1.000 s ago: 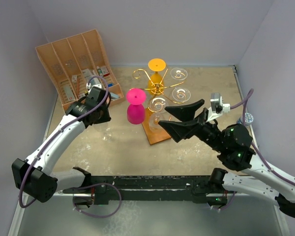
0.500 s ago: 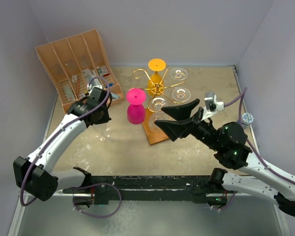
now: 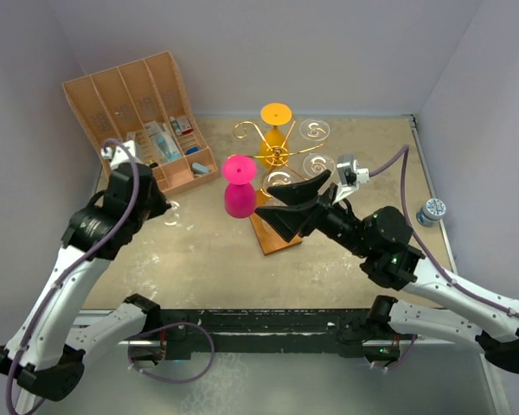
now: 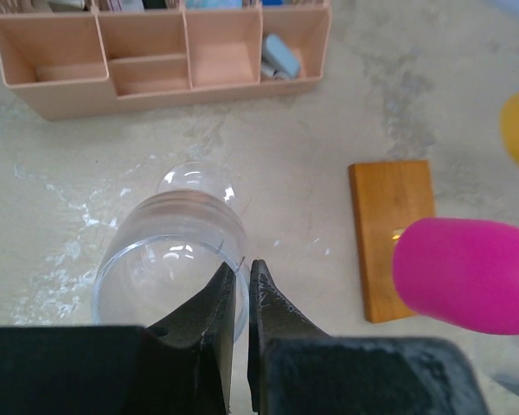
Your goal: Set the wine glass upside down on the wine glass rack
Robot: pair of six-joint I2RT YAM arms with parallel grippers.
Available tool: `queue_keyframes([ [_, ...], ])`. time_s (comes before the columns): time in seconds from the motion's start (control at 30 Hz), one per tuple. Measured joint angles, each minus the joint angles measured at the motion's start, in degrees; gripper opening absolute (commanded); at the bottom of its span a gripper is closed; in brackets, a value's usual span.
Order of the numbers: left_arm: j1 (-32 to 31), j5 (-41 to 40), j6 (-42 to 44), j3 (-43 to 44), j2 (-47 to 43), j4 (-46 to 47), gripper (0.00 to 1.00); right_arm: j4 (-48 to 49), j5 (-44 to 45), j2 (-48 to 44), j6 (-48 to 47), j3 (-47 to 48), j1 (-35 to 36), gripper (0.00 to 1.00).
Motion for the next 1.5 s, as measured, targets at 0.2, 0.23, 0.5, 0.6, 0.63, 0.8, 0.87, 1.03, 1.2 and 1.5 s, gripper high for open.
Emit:
queue_keyframes([
  [0.2,0.0,-2.05,-1.14,5.66,-8.13,2.43,0.0,2.27,-0.2,5.16,3.58,4.42,-0.02,0.76],
  [0.23,0.0,-2.14,-1.2,6.29,-9.25,3.28,0.0,2.67,-0.59,6.47,4.09,5.79,0.0,0.76],
  [0.5,0.0,-2.12,-2.01,10.03,-15.3,12.15,0.0,7.04,-2.21,16.85,9.9,14.27,0.0,0.75],
  [0.6,0.0,-2.08,-2.05,10.47,-16.17,16.2,0.0,7.5,-0.96,20.28,12.7,16.81,0.0,0.74],
  [0.63,0.0,-1.97,-2.08,10.58,-16.33,17.18,0.0,7.74,-0.7,21.07,13.4,17.31,0.0,0.74],
  [0.8,0.0,-0.11,-2.62,10.69,-17.25,22.88,0.0,9.16,1.53,24.94,17.4,19.71,0.0,0.72],
  [0.87,0.0,1.27,-3.65,10.64,-17.73,25.09,0.0,9.81,2.36,26.03,19.32,20.31,0.0,0.72],
  [1.03,0.0,5.29,-7.72,8.22,-20.04,32.92,0.0,11.85,5.29,28.72,26.21,21.22,0.02,0.69],
  [1.2,0.0,8.7,-11.54,5.51,-20.9,40.54,0.0,11.65,9.68,34.4,32.52,27.71,0.57,0.68],
  [1.5,0.0,12.07,-13.62,3.08,-20.37,47.67,0.0,10.99,17.59,37.38,40.39,34.34,1.09,0.63],
])
